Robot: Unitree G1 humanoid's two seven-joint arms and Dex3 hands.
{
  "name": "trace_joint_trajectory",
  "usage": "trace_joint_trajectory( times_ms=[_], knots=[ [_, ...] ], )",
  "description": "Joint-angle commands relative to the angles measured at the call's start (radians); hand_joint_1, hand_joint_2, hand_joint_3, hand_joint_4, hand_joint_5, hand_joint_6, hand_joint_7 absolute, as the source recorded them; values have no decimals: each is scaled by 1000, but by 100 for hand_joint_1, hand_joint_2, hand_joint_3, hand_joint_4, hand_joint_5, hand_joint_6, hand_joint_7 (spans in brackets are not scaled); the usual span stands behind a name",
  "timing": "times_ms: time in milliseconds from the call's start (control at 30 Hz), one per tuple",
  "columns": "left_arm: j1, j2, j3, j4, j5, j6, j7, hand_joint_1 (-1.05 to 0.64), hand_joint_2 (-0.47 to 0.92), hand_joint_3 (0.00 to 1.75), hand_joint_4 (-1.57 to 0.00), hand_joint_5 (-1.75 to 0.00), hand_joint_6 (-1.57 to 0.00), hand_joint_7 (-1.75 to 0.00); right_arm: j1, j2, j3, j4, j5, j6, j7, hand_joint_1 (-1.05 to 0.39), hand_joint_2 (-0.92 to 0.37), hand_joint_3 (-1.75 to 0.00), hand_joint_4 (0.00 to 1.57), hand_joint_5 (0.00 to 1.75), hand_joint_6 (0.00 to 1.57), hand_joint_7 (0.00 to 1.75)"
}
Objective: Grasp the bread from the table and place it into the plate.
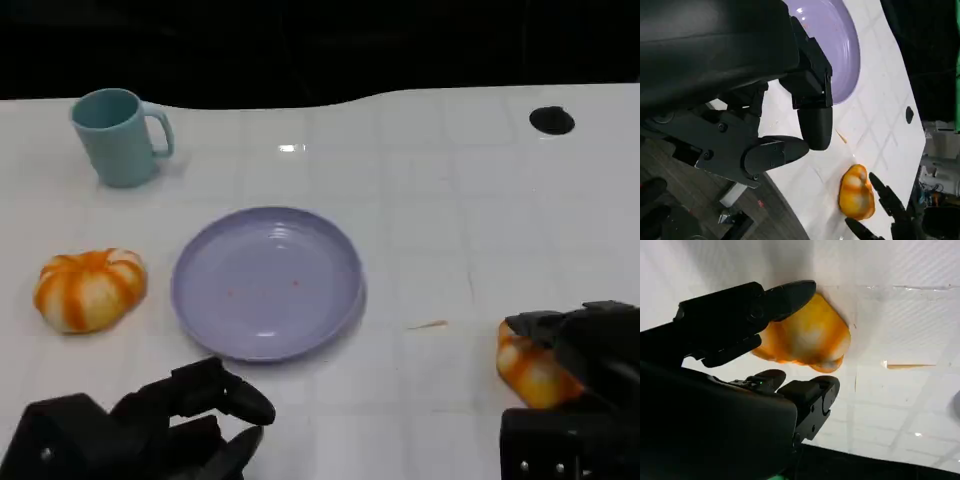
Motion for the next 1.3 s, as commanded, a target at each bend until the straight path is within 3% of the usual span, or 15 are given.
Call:
trace_joint_trajectory(
  times_ms=[33,233,333,367,433,467,533,567,600,633,700,800,1033,1300],
  knots=[
    [6,10,1,-19,8,5,9,-30,79,65,-69,-175,-63,-128,-58,9,24,101,32,23,-28,-50,-90,-2,30,20,41,2],
    [8,11,0,-30,10,9,11,-30,79,66,-68,-175,-62,-129,-108,31,48,197,77,45,-83,-50,-92,-4,38,21,50,5],
    [8,8,-1,-40,9,23,15,-30,79,66,-68,-175,-62,-129,-114,50,39,230,105,34,-171,-49,-92,-7,49,24,62,8],
    [8,7,0,-42,8,27,16,-29,79,66,-67,-175,-62,-129,-115,56,35,241,117,26,-210,-43,-92,-5,67,30,77,10],
    [7,6,0,-46,7,33,17,-29,79,67,-67,-175,-62,-129,-112,71,17,265,155,-15,-308,-40,-92,-3,76,32,85,9],
    [5,6,-1,-47,7,34,17,-29,78,67,-67,-175,-62,-129,-111,77,7,277,176,-41,-357,-32,-92,-3,88,58,100,13],
    [3,7,-2,-49,7,36,19,-28,78,67,-67,-175,-62,-130,-110,85,-10,304,228,-104,-443,-18,-91,-9,89,119,120,17],
    [3,9,-4,-48,12,33,20,-28,78,68,-67,-175,-62,-130,-113,81,-10,313,238,-129,-473,-14,-86,-20,88,139,124,21],
    [2,11,-6,-48,16,29,20,-28,78,68,-67,-175,-62,-130,-116,76,-7,321,243,-149,-497,-11,-64,-67,92,160,122,48],
    [1,12,-7,-47,19,27,20,-28,78,68,-67,-175,-62,-130,-120,70,-3,328,243,-165,-516,-10,-52,-92,94,167,113,72],
    [1,10,-8,-45,21,21,19,-28,78,69,-68,-175,-62,-131,-125,65,2,334,244,-180,-536,-10,-41,-112,92,173,97,113],
    [-1,8,-7,-46,19,26,18,-27,78,69,-68,-175,-62,-132,-128,67,0,338,258,-203,-556,-10,-41,-114,90,174,89,128],
    [-3,4,-7,-51,14,43,22,-26,77,71,-70,-175,-60,-133,-130,74,-4,330,283,-246,-590,-9,-40,-114,90,175,87,132],
    [-8,-1,-3,-42,10,42,21,-23,76,73,-67,-175,-59,-134,-143,88,6,308,289,-273,-610,-10,-34,-119,91,175,75,157]
  ],
)
